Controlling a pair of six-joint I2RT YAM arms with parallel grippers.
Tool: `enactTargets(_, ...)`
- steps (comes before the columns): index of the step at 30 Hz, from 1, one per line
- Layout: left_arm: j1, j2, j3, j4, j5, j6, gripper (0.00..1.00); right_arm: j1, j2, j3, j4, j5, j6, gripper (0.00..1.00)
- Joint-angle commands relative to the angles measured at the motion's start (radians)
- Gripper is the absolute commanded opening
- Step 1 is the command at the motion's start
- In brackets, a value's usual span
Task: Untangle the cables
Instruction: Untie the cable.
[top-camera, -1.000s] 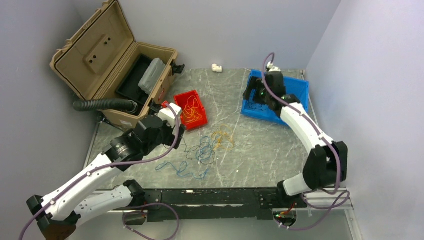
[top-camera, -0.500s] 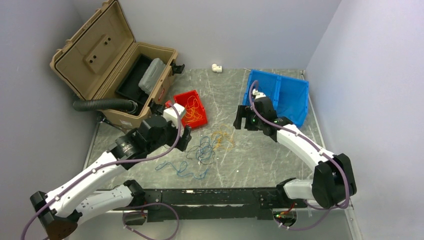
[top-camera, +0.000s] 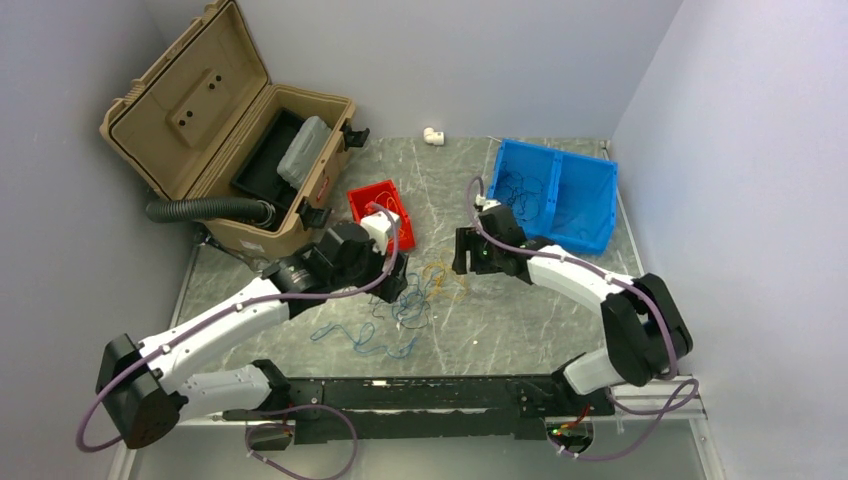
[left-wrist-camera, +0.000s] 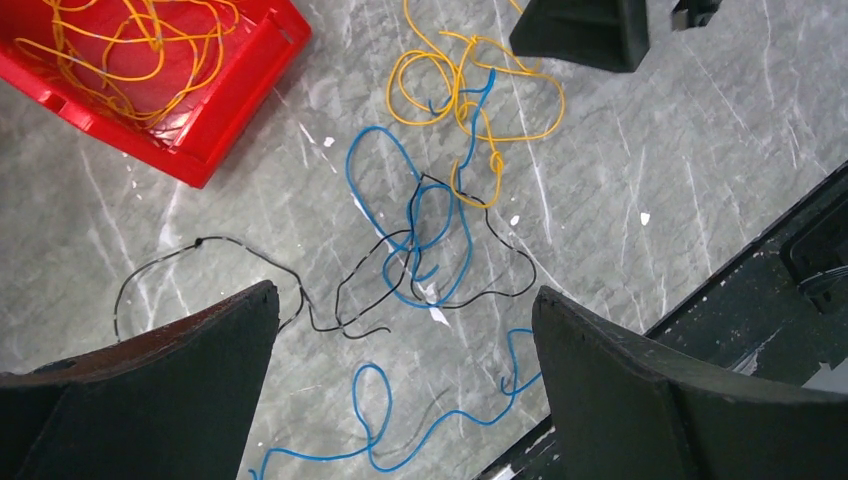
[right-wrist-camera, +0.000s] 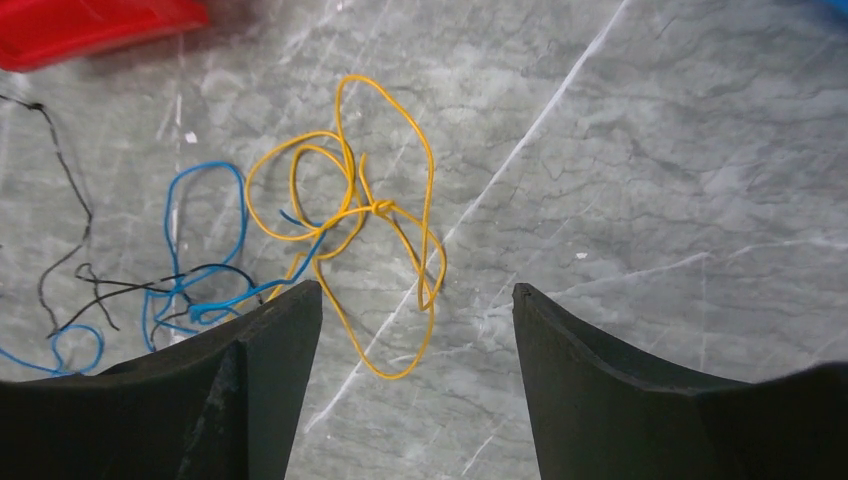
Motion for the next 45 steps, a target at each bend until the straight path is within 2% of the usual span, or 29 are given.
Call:
enactTargets(1, -0.004, 0.033, 0.063, 0.058, 0.052, -0.017, 0.99, 0.031, 0.038, 0.001, 0.051, 0.044, -0.021, 0.7)
enactTargets(4, -0.004, 0.053, 0.071, 0.063, 0.064, -0.02, 0.99, 0.053, 0.072, 0.005, 0.061, 0.046, -0.044, 0.66)
enactTargets(12, -0.005, 0.047, 0.074, 0.054, 0.051, -0.018, 0.99, 0.145, 0.218, 0.097, -0.023, 0.201, -0.1, 0.62)
enactTargets(14, -0.004, 0.042, 0.071, 0.05, 0.047, -0.018, 0.99, 0.162, 0.249, 0.118, -0.033, 0.23, -0.102, 0.57)
enactTargets(15, -0.004, 0.039, 0.07, 0.048, 0.045, -0.018, 0.99, 0.17, 0.26, 0.127, -0.039, 0.246, -0.101, 0.52)
enactTargets(19, -0.004, 0.029, 0.059, 0.042, 0.039, -0.018, 0.99, 0.192, 0.264, 0.154, -0.084, 0.363, -0.079, 0.08)
enactTargets(21, -0.005, 0.022, 0.056, 0.038, 0.039, -0.018, 0.99, 0.195, 0.227, 0.152, -0.103, 0.402, -0.069, 0.0)
enactTargets(25, -0.005, 0.016, 0.056, 0.036, 0.039, -0.015, 0.99, 0.194, 0.087, 0.14, -0.131, 0.434, -0.057, 0.0)
enactTargets(32, -0.005, 0.002, 0.062, 0.046, 0.046, -0.015, 0.99, 0.194, -0.132, 0.217, -0.237, 0.451, -0.074, 0.0)
enactTargets(45, -0.006, -0.019, 0.051, 0.109, 0.113, -0.018, 0.99, 0.195, -0.366, 0.409, -0.342, 0.44, -0.122, 0.0)
